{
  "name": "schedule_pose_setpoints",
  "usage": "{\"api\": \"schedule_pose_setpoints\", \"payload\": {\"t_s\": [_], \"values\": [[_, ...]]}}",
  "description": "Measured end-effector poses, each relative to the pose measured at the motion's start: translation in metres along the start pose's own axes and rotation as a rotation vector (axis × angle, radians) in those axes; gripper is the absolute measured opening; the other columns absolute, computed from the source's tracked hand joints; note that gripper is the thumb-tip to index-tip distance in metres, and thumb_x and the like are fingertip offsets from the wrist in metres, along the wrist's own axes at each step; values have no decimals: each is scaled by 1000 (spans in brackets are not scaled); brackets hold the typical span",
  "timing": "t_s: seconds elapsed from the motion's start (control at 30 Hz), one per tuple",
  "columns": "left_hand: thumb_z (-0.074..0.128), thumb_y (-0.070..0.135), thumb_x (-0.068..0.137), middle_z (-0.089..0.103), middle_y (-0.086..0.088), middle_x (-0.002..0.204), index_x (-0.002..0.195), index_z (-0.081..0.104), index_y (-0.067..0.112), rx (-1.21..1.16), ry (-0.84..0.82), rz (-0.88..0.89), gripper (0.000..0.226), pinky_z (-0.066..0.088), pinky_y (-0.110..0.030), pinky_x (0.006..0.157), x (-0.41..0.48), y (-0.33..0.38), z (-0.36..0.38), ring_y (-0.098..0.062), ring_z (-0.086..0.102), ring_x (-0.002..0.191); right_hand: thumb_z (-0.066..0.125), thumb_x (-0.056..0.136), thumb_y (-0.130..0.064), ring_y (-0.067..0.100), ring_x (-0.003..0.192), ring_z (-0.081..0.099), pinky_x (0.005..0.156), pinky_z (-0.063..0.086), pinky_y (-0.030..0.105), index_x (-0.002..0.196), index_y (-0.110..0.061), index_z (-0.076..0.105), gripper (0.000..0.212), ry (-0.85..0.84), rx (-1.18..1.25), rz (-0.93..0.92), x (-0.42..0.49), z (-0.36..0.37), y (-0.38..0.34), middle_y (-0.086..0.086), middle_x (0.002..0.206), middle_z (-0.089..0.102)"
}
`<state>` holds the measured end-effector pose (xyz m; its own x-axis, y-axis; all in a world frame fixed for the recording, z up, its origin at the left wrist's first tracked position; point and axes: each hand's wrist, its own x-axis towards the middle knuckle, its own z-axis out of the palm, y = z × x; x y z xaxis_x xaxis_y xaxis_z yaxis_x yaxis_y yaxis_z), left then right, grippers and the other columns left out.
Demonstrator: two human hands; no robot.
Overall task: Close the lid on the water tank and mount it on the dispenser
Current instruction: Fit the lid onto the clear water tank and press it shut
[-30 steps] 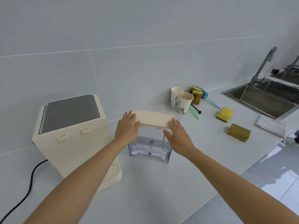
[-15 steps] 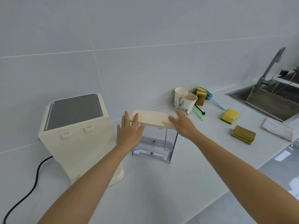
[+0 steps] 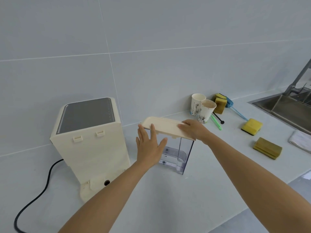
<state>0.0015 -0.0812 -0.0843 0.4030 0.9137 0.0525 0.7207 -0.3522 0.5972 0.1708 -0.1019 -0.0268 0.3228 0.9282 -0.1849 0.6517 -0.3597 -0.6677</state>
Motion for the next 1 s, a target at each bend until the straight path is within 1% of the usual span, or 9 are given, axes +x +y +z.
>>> {"api": "schedule_pose_setpoints", "payload": {"t_s": [0.13,0.23,0.33,0.43,0.53,0.7,0.83,0.93,1.0], "values": [[28,49,91,-25,-20,150,141,-11,12,-68,1,-37,73,-5,-45,115,9,5,-2,-28,-19,141,46,88,-34,20,86,50,74,37,29,110,-4,57,39,-11,-56,-7,-8,-1,3,11,102,60],[31,48,91,-24,-19,151,141,-9,7,-111,-30,-46,76,0,-45,117,18,7,-8,-29,-10,142,50,86,-40,20,79,49,66,35,28,105,1,57,46,-8,-95,-19,-18,2,6,19,101,63],[37,45,90,-22,-15,152,141,-7,4,-174,-87,-41,78,15,-46,116,27,10,-18,-30,9,142,55,81,-45,20,70,45,60,32,29,88,5,53,51,-5,-108,-28,-27,8,6,12,80,52],[44,40,89,-20,-11,153,142,-3,4,-193,-150,-30,79,30,-41,108,36,12,-29,-29,27,137,61,76,-45,20,61,43,56,32,28,66,-8,43,42,-8,-74,-46,-37,13,2,8,69,49],[47,39,88,-15,-9,154,141,1,4,-112,-198,3,78,33,-34,100,44,15,-36,-27,31,134,61,77,-42,14,50,45,47,31,23,49,-12,39,46,-7,-68,-71,-49,22,-5,5,57,59],[48,45,85,7,-7,154,142,7,9,36,-267,21,79,36,-38,97,54,15,-43,-31,33,131,55,81,-40,23,58,47,53,33,30,50,-10,39,46,48,-76,-73,-61,45,-17,30,79,67],[46,46,85,18,-8,150,141,12,11,87,-304,22,74,38,-41,96,54,15,-48,-33,36,127,52,82,-44,26,64,55,52,33,28,49,-13,33,49,13,-160,-44,-61,43,-21,10,62,52],[39,47,88,18,-11,149,140,18,13,151,-326,18,66,39,-41,94,48,18,-52,-34,39,124,47,83,-49,28,70,55,52,33,27,53,-13,41,48,50,-298,-39,-57,31,-24,5,64,53],[35,52,87,12,-11,152,138,21,15,237,-292,25,65,40,-44,95,37,23,-52,-34,36,127,44,84,-51,31,82,58,61,37,30,75,-10,58,44,154,-364,-78,-50,23,-27,9,81,62]]}}
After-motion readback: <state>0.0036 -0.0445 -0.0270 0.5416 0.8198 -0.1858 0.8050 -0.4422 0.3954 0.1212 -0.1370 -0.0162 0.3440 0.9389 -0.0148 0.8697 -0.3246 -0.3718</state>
